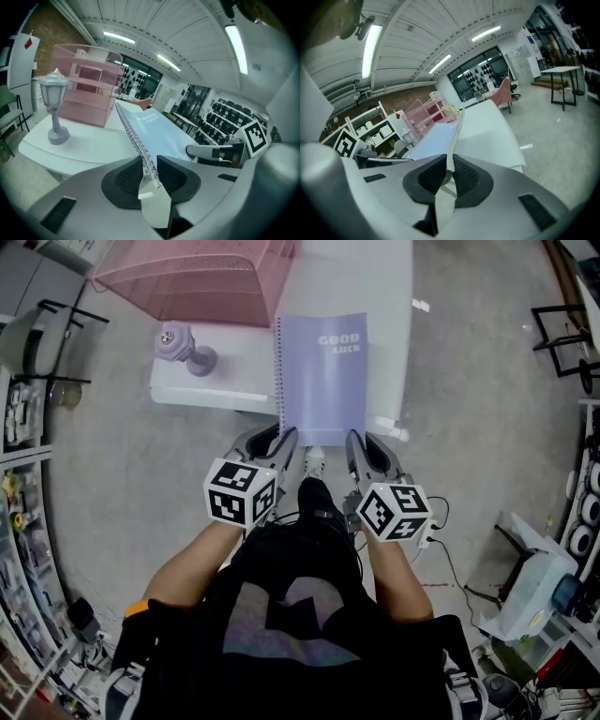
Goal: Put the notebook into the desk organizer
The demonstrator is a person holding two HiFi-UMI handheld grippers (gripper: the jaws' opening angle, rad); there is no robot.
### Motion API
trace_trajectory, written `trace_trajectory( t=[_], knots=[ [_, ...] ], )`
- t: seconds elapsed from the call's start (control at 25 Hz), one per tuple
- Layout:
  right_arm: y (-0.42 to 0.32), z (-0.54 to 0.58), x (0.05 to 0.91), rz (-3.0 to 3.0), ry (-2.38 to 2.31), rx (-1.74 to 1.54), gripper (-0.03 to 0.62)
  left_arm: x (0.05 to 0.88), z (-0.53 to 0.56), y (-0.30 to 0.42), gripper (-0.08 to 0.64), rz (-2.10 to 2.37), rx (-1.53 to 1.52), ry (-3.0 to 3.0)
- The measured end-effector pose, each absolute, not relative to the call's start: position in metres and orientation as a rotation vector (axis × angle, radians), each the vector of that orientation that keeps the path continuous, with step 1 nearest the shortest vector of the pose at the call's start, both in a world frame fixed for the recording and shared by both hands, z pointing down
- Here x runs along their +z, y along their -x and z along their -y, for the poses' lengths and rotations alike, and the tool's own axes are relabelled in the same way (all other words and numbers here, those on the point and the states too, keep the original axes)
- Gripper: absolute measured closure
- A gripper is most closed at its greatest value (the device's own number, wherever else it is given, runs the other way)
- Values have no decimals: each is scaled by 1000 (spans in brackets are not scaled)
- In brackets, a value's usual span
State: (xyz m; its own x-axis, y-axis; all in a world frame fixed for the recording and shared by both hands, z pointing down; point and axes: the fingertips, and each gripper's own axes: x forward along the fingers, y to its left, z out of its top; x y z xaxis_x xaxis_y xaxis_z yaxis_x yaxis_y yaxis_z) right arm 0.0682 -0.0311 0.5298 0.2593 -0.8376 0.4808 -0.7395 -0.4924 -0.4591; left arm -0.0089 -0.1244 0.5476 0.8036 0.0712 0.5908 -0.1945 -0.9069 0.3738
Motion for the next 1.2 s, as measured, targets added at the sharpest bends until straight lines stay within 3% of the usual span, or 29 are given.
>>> trace_trajectory(
  t=[0.6,1.2],
  knots=[
    [-169,46,405,-1740,2474,-644,548,430,134,-91,463,262,623,-2719],
    [-176,105,350,-1855,2516,-527,548,373,185,-97,463,315,466,-2729]
  ],
)
